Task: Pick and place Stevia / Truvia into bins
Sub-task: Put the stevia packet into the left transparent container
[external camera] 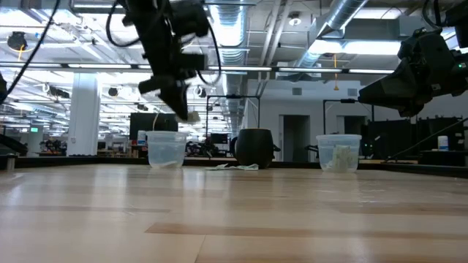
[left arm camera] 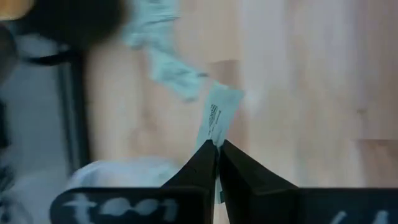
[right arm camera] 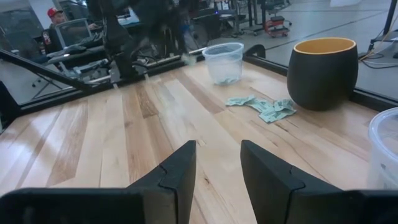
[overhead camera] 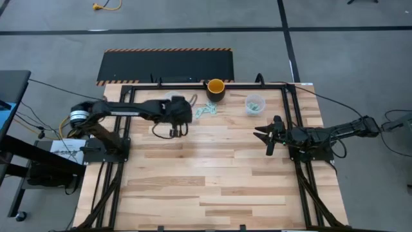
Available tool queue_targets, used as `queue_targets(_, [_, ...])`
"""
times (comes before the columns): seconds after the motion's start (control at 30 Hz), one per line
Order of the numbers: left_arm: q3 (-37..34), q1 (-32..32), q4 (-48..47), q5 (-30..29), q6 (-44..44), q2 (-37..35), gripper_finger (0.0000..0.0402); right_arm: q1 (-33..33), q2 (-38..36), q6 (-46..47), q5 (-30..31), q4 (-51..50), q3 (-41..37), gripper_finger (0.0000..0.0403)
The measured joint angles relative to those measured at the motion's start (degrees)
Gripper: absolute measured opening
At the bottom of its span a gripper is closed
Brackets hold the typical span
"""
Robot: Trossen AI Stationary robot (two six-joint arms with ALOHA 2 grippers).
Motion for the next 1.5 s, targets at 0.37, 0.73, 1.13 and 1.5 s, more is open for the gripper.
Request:
queue_targets(0.37, [0.0, 9.2, -2.7, -7.9, -6.7, -6.9, 0.0004, 0.0, 0.0, 0.0, 0.0, 0.0, 0.0, 0.0121])
queue_targets(0.73, [0.0, 15.8, -2.6, -5.2, -9.8, -6.7, 0.0008, 0.0, 0.0, 0.0, 0.0, 0.0, 0.0, 0.0121])
queue_targets(1.13, [0.0, 14.7, -1.0, -0.2, -9.8, -6.7, 0.0092, 0.0, 0.0, 0.0, 0.0, 0.0, 0.0, 0.0121])
queue_targets(1.5, [0.1, 8.6, 26.8, 12.2, -16.3, -5.4, 0.0103, 0.0, 0.0, 0.0, 0.0, 0.0, 0.0, 0.0121])
